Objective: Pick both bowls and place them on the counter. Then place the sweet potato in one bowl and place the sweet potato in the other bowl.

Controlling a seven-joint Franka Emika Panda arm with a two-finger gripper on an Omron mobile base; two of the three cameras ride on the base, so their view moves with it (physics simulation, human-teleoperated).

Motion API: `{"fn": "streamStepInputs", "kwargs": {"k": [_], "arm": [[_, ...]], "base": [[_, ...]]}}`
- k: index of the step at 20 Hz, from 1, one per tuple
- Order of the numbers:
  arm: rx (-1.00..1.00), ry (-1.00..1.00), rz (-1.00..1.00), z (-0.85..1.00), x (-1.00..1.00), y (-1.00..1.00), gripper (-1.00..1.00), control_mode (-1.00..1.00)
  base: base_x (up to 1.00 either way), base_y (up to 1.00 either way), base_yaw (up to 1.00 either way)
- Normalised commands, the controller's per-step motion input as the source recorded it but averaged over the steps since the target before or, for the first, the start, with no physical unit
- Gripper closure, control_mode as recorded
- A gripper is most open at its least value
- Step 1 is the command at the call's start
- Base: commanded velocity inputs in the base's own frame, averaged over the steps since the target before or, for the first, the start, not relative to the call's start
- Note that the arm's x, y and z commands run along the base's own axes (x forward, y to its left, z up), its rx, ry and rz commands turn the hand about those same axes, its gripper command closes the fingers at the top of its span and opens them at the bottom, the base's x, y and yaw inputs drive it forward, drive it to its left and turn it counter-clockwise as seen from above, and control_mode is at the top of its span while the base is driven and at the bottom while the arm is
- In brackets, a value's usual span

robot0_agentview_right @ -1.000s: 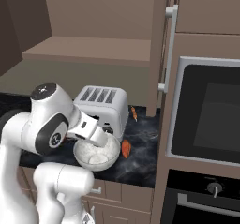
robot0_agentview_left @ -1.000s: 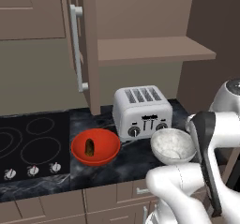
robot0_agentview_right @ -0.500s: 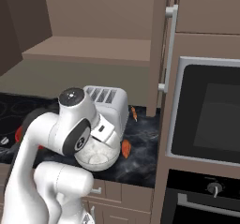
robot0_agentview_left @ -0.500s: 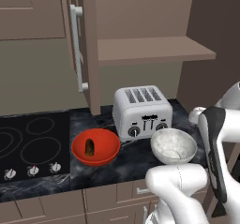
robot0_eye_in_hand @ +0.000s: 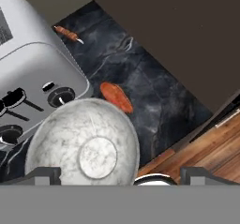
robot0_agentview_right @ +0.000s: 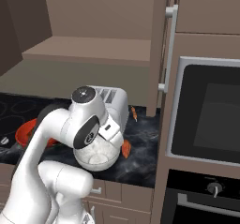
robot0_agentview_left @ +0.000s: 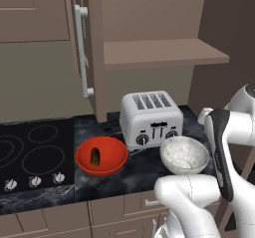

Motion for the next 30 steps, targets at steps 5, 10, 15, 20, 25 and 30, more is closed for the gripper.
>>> {"fn": "streamStepInputs", "kwargs": {"k": [5, 10, 15, 20, 25, 30], "arm": [[0.15, 0.00, 0.00, -0.18, 0.01, -0.35, -1.00, -1.00], [0.07, 0.00, -0.01, -0.22, 0.17, -0.09, -1.00, -1.00], [0.02, 0.02, -0.02, -0.23, 0.26, 0.00, -1.00, -1.00], [0.04, 0.03, 0.00, -0.21, 0.23, 0.00, -1.00, -1.00], [0.07, 0.09, 0.00, -0.17, 0.24, -0.07, -1.00, -1.00], [0.04, 0.12, -0.05, -0.16, 0.30, -0.07, -1.00, -1.00]], "base": [[0.00, 0.00, 0.00], [0.00, 0.00, 0.00], [0.00, 0.00, 0.00], [0.00, 0.00, 0.00], [0.00, 0.00, 0.00], [0.00, 0.00, 0.00]]}}
